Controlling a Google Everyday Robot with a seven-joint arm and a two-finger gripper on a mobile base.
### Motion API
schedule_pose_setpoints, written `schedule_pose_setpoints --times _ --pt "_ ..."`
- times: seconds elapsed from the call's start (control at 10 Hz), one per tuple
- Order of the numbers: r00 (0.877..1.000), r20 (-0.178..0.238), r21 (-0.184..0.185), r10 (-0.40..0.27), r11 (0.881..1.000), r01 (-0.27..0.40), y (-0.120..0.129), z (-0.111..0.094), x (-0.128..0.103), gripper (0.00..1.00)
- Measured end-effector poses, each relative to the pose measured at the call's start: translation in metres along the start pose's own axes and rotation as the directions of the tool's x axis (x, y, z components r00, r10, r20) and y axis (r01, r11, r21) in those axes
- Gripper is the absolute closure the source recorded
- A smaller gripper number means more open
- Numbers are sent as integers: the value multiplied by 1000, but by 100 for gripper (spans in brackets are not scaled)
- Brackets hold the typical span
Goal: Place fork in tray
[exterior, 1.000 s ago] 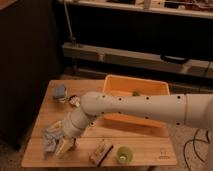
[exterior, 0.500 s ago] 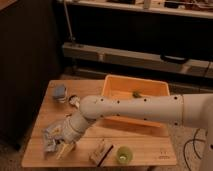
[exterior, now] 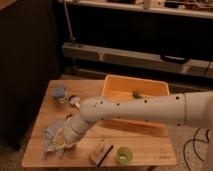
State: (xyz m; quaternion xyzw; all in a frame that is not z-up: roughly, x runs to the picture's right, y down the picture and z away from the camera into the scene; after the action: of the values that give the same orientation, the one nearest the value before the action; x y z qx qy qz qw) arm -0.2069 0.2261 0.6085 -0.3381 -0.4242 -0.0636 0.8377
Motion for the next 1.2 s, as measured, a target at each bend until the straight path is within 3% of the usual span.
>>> schedule_pose_setpoints --times 0.2,0.5,0.7,0.9,1.0,1.2 --pt "1000 -27 44 -3 999 4 -2 -5 -2 91" --pt "999 -50 171 -6 985 15 -7 -23 -5 91" --pt "999 -47 191 -24 981 33 -10 -31 -10 91" --pt "1000 -9 186 -29 982 30 -10 -34 -11 91" --pt "999 29 179 -20 984 15 -10 -35 -7 86" --pt "991 132 165 -4 986 -18 -11 -40 -4 65"
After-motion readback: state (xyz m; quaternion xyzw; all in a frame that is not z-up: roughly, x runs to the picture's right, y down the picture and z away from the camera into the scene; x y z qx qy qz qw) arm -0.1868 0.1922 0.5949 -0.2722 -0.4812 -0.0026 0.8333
